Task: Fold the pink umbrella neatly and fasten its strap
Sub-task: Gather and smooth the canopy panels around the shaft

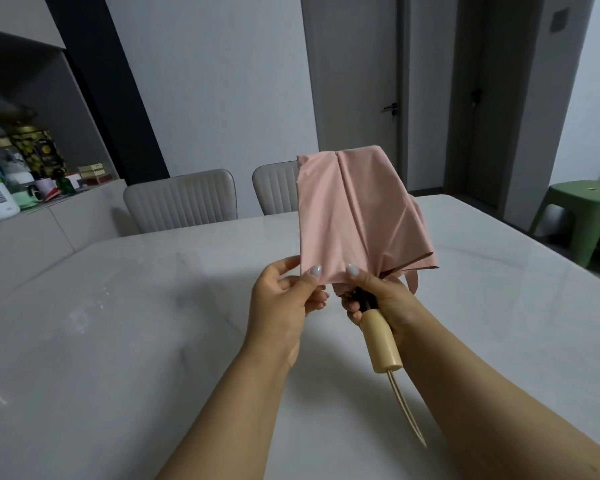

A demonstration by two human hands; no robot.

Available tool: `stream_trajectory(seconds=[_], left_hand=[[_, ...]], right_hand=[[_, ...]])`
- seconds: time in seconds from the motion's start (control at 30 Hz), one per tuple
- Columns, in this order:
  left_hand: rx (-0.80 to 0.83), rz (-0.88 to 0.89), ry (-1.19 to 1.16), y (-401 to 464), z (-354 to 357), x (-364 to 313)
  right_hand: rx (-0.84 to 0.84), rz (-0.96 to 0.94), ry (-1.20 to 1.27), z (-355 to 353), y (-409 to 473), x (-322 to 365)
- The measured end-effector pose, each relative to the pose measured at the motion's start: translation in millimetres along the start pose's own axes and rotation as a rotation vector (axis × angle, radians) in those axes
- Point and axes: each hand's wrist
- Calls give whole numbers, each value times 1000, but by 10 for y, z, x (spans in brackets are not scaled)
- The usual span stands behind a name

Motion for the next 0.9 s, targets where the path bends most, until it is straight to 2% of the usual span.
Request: stream_trajectory(seconds=[0.07,0.2,0.27,0.4,0.47,0.6,0.7,0.9], left_hand=[[51,-70,54,67,-6,-51],[52,-35,121,188,76,-284],[46,37,201,319,184,-462],[13,300,349,751,479,-883],[10,358,457,966,598,-1065],[241,313,643,1248,608,-1343],[386,272,630,1303,534,-1523],[388,453,734,1391,457,-1673]], right_hand=[[5,-50,-55,6,-16,2],[23,-96,-104,27,-32,-23],[33,-101,-122,37,-42,-35],[43,-117,-171,50,-66,-43],[50,-124,-195,50,-79,-35],[59,-118,-222,52,-86,-10],[56,-109,-215,50,-88,-3],[79,-133,-209,67,-106,12]])
Point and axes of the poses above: each hand's wrist, its own y-axis towards the middle knuckle, its own z-axis out of the palm, x = y × z, and after that the axes turned 14 degrees about -x, right-handed
